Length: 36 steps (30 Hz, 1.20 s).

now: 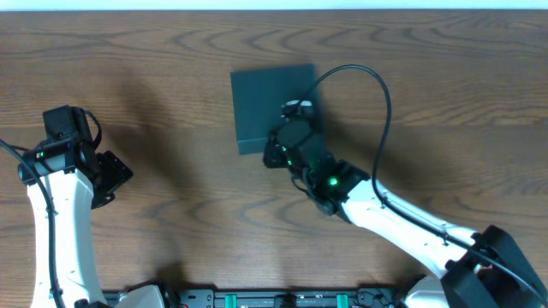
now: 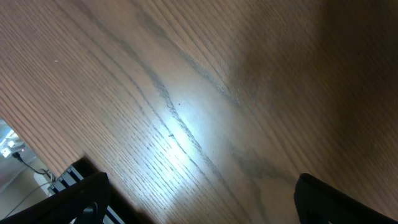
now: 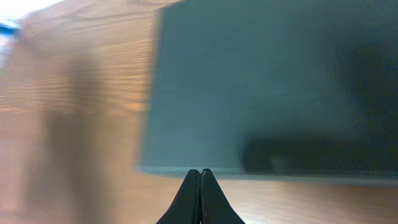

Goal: Pack container

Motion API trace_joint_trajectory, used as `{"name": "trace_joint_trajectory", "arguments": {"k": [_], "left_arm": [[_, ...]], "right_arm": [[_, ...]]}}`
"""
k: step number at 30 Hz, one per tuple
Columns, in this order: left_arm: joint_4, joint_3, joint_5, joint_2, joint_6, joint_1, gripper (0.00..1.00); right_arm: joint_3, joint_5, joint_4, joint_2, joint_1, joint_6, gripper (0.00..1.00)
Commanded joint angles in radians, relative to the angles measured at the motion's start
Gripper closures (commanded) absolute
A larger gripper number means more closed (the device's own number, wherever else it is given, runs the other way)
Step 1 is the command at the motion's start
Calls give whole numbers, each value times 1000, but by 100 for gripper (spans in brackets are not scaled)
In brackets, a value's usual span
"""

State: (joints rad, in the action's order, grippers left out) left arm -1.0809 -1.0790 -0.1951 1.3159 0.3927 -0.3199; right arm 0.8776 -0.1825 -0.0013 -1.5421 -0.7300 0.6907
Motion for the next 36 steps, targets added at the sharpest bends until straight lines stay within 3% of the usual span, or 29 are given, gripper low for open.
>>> {"name": "trace_joint_trajectory", "arguments": {"k": [1, 6, 13, 36], "left_arm": [[-5, -5, -17, 4, -4, -5, 5], [-5, -5, -17, 4, -4, -5, 5], [-5, -5, -17, 4, -4, -5, 5], [-5, -5, -17, 4, -4, -5, 5]], "right_arm": [[9, -117, -11, 3, 55, -106, 99], [9, -106, 2, -10, 168, -114, 99], [9, 95, -15, -16, 303, -112, 99], [9, 137, -124, -105, 301, -101, 99]]}}
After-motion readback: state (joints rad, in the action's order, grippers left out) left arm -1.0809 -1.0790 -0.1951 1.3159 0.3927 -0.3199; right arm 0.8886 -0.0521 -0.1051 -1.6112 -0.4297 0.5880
